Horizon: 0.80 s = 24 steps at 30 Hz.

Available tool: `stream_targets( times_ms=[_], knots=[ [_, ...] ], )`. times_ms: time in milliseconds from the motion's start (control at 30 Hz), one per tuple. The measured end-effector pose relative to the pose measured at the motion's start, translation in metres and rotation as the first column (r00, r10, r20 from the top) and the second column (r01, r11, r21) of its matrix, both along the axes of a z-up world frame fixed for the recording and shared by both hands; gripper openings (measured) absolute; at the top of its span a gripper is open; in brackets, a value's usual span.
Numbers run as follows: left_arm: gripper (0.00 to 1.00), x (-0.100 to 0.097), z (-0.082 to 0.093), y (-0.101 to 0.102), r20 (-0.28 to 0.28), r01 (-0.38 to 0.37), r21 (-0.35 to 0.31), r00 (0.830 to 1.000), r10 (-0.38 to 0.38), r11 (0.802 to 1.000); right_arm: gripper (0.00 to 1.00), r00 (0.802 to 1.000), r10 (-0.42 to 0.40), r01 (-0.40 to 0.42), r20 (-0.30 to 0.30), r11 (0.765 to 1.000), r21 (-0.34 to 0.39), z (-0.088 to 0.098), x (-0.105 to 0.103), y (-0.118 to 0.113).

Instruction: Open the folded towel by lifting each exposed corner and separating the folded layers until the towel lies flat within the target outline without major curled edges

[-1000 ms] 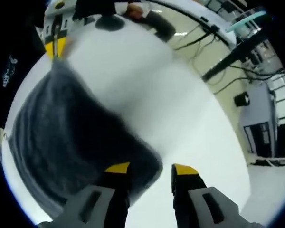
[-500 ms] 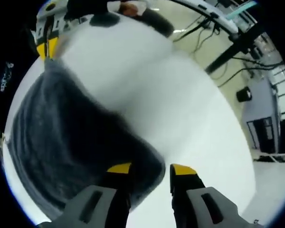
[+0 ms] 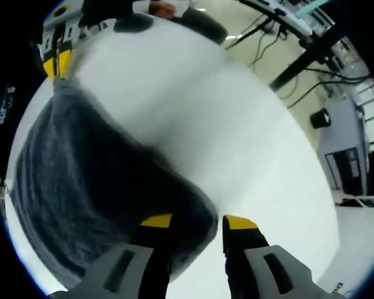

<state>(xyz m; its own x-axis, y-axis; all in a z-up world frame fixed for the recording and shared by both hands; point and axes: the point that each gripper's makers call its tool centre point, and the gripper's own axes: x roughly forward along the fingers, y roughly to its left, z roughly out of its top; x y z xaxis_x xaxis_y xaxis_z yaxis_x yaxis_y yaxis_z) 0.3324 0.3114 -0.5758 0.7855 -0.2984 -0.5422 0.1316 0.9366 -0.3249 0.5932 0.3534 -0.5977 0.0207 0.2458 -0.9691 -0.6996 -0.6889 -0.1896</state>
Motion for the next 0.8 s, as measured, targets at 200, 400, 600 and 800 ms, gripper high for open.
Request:
stream_targets(
  times_ms=[200,400,600,800],
  knots=[
    [0.04,-0.0005,-0.0001,0.0022,0.002,-0.002,-0.003,1.000,0.002,1.000,0.17,1.000,0.019,-0.019,0.011,1.000,0.000,0.0004,-0.0018,-0.0010],
    [0.04,-0.0005,-0.0005,0.0025,0.003,-0.002,-0.003,1.000,0.002,1.000,0.09,1.000,0.020,-0.020,0.016,1.000,0.023,0.0057,-0.0038,-0.0020],
    [0.04,0.0000,0.0002,0.0005,0.005,-0.001,-0.001,1.000,0.001,1.000,0.02,1.000,0.011,-0.011,0.004,1.000,0.028,0.0060,-0.0044,-0.0041],
    [0.04,-0.0009,-0.0001,0.0012,0.006,-0.005,0.001,1.000,0.005,1.000,0.00,1.000,0.010,-0.010,0.006,1.000,0.028,0.0047,-0.0058,-0.0041]
  ],
)
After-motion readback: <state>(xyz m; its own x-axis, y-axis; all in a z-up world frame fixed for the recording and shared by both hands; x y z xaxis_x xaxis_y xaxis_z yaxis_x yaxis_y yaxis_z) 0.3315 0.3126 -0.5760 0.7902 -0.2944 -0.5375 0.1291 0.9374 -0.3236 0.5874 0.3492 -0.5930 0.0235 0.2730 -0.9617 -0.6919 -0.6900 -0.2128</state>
